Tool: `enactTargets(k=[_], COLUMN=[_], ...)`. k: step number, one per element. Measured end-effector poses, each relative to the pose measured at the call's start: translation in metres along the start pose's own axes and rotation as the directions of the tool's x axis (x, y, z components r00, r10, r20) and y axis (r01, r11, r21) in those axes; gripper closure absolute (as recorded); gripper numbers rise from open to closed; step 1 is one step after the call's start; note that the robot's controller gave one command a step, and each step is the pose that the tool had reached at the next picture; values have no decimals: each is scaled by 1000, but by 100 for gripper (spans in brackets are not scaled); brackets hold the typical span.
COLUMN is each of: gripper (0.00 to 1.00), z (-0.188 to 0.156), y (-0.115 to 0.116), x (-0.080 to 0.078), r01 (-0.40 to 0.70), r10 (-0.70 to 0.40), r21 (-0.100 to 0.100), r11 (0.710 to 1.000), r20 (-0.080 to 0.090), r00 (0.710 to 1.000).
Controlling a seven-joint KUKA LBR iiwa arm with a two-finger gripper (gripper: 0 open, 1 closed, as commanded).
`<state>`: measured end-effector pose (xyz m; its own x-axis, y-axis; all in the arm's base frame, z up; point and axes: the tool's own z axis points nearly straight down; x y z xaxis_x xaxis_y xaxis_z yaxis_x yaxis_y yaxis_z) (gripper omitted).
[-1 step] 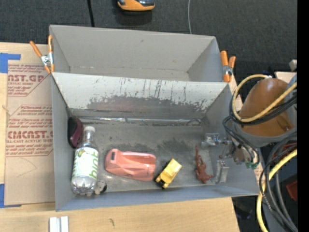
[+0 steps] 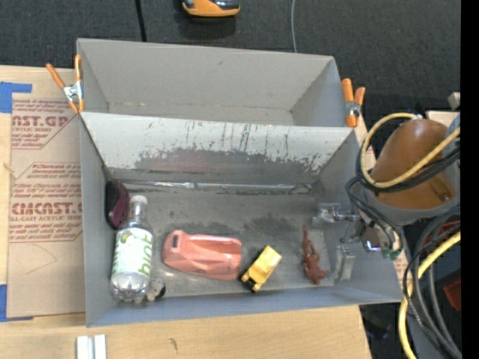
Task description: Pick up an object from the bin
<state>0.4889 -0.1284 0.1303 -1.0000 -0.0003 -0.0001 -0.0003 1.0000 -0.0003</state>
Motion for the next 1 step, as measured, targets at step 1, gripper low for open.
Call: enactTargets(k=[1], gripper=[0], z=[49], y=[-1], x=[4], r01=[-200], r10=[200], r21=[-1], r11=[980], r20=[3], r00=[980])
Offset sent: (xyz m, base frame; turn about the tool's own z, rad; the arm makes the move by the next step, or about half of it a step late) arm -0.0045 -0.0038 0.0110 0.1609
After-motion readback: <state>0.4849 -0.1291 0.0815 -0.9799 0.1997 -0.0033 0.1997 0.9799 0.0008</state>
